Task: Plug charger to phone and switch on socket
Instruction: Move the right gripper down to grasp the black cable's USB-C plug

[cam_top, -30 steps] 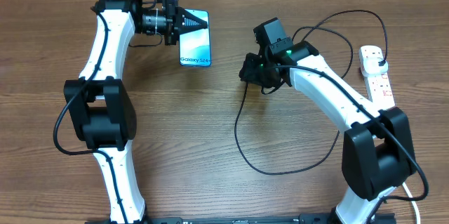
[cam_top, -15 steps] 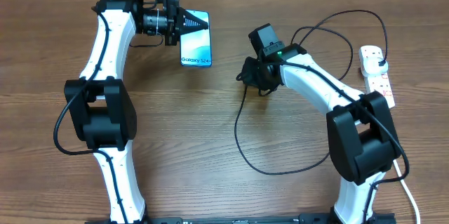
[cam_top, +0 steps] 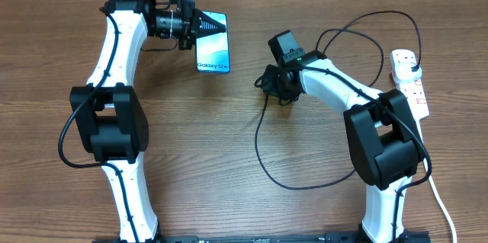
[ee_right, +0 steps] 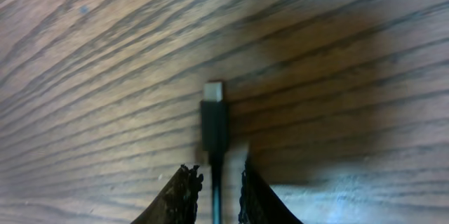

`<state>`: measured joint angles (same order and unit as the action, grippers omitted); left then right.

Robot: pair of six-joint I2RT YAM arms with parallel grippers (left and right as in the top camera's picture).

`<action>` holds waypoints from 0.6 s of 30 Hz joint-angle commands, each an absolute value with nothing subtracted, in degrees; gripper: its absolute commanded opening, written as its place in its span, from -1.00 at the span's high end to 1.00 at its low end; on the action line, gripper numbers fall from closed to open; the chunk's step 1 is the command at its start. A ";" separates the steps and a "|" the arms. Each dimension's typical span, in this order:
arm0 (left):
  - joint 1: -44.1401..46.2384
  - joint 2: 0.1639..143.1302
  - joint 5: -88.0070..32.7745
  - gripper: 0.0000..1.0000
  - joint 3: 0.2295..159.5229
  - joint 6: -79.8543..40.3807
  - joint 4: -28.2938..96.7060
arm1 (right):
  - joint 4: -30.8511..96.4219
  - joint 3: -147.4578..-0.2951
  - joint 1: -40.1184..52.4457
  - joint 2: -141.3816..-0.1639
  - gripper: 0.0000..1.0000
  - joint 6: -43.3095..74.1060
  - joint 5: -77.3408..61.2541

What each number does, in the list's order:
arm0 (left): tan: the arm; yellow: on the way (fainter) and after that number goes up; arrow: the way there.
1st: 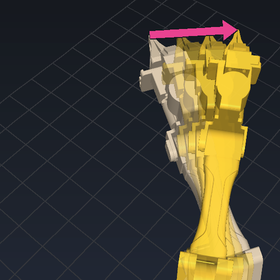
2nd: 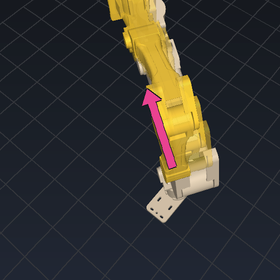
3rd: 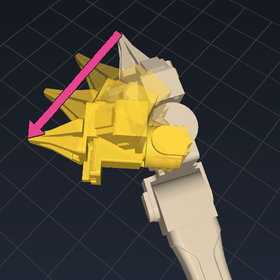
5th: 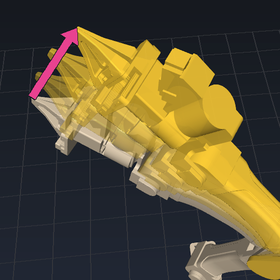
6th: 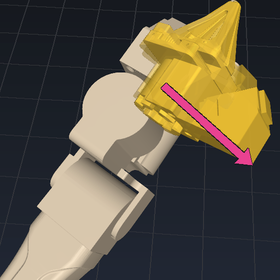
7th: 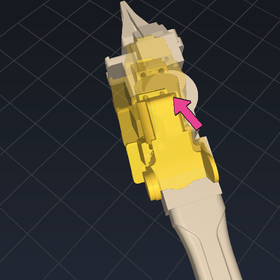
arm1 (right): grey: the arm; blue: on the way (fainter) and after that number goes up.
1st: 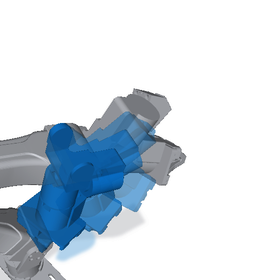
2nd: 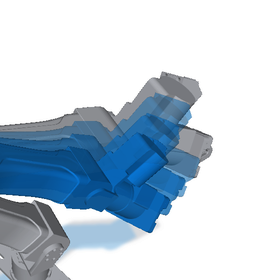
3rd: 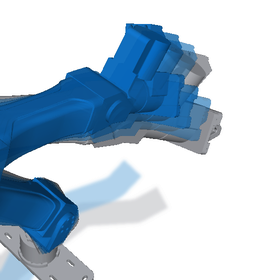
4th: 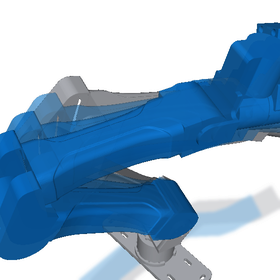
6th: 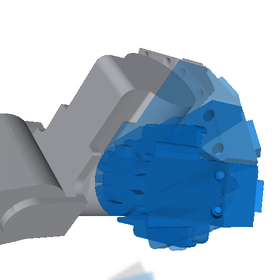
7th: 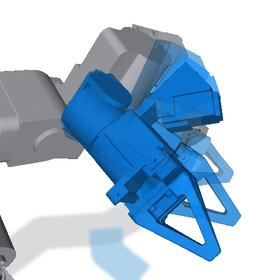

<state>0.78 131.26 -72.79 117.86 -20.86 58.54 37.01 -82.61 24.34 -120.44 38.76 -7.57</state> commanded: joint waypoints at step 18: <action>0.84 129.43 -73.47 0.92 118.91 -21.45 58.50 | 35.03 -83.59 23.49 -123.79 0.58 41.98 -10.79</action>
<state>0.78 131.26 -72.14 117.86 -20.86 58.54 34.68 -82.94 23.62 -121.51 41.80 -10.41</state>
